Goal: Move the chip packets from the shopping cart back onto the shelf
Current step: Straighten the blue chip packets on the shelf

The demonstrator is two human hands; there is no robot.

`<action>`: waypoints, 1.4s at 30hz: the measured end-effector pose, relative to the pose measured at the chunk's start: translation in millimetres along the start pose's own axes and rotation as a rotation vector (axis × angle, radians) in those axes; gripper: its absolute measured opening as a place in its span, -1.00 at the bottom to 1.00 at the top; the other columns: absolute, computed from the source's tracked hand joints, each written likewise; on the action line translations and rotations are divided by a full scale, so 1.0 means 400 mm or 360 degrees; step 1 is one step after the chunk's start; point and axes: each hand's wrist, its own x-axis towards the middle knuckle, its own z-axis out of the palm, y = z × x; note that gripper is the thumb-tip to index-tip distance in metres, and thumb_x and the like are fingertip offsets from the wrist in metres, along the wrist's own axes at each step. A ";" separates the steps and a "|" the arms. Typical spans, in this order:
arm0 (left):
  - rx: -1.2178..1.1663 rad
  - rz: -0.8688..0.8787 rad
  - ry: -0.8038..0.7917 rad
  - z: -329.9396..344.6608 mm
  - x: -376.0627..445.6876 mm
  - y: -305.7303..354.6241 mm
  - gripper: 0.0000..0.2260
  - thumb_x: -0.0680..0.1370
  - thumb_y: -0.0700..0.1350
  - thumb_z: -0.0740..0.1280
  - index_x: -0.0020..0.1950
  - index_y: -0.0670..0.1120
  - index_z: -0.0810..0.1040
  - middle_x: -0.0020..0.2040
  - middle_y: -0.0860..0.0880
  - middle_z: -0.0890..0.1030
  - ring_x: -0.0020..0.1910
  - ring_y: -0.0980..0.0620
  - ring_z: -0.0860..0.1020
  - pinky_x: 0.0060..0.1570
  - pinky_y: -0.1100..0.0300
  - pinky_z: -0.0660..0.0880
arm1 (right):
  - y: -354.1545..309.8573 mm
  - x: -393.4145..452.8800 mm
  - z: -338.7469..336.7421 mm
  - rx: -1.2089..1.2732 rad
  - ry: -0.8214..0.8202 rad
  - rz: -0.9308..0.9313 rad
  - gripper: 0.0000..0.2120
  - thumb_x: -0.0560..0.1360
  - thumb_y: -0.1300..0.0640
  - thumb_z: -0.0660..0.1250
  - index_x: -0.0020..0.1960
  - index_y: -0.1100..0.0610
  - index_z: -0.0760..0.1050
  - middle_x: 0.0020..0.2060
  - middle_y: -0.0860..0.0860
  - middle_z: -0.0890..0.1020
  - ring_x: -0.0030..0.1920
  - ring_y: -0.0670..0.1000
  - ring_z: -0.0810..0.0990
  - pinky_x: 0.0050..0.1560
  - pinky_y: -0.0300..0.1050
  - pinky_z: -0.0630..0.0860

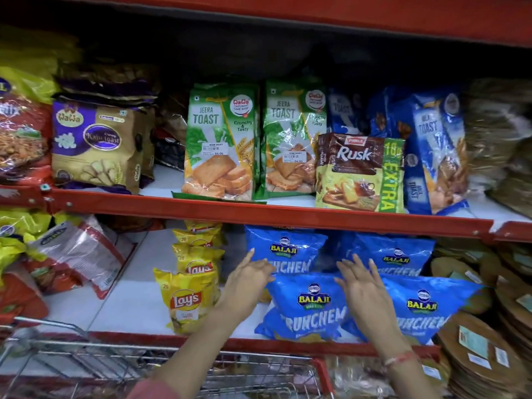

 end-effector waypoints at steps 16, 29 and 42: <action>0.0321 -0.0145 0.0115 -0.018 -0.044 -0.027 -0.76 0.50 -0.18 0.37 0.16 -0.15 0.53 0.09 -0.12 0.67 0.12 -0.03 0.61 0.47 -0.01 0.21 | -0.019 0.021 0.021 0.0388 0.0267 -0.0175 -0.69 0.56 0.21 0.28 0.30 0.14 0.43 0.26 0.08 0.57 0.41 0.02 0.37 0.54 -0.03 0.09; 0.0051 0.0307 0.0036 0.127 0.181 0.419 -0.66 0.62 -0.06 0.19 0.34 -0.16 0.34 0.33 -0.13 0.49 0.38 -0.04 0.39 0.54 -0.04 -0.05 | 0.437 -0.109 0.013 0.0047 0.0166 0.0501 -0.53 0.46 0.43 0.29 0.35 0.27 0.35 0.37 0.20 0.42 0.48 0.22 0.19 0.46 0.27 0.18; 0.0083 -0.0053 -0.0008 0.130 0.190 0.444 -0.96 0.55 -0.26 0.25 -0.04 -0.18 0.48 -0.20 -0.14 0.66 -0.17 -0.09 0.62 0.52 0.14 -0.06 | 0.418 -0.058 0.050 0.0205 0.0267 0.0271 -0.59 0.34 0.53 0.32 0.14 0.26 0.53 0.10 0.24 0.62 0.27 0.22 0.51 0.41 0.23 0.33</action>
